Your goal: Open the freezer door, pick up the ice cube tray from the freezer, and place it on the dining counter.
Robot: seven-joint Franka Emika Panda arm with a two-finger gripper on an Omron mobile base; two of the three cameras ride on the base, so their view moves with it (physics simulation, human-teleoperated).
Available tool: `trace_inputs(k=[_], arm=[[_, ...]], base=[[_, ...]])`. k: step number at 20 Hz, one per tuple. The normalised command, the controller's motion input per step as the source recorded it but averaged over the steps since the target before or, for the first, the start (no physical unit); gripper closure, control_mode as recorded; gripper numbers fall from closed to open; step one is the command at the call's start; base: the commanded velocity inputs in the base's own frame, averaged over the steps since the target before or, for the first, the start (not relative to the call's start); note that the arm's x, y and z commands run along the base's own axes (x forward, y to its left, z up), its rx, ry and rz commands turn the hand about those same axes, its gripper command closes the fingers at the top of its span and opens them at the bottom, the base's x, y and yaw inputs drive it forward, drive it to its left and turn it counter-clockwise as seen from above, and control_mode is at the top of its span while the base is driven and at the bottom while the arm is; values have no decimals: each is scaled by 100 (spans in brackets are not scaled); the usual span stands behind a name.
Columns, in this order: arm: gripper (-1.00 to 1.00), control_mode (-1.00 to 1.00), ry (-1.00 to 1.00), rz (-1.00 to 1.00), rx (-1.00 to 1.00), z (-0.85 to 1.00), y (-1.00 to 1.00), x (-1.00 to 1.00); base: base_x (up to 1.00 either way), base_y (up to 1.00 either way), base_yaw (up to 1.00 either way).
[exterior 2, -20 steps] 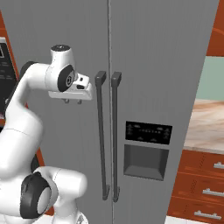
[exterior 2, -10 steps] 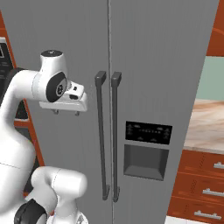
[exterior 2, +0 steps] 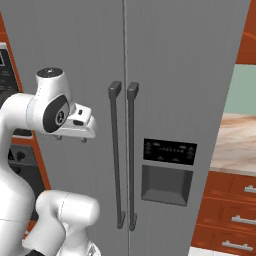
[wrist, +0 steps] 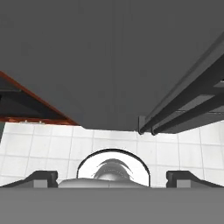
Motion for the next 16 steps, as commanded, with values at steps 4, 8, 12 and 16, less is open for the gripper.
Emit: trace_inputs(k=[4,8,12,16], arm=[[-100,100,0,0,0,0,0,0],[-100,100,0,0,0,0,0,0],[-100,100,0,0,0,0,0,0],[-100,100,0,0,0,0,0,0]], base=[[0,25,-1],[0,45,0],[-1,39,0],[0,0,0]])
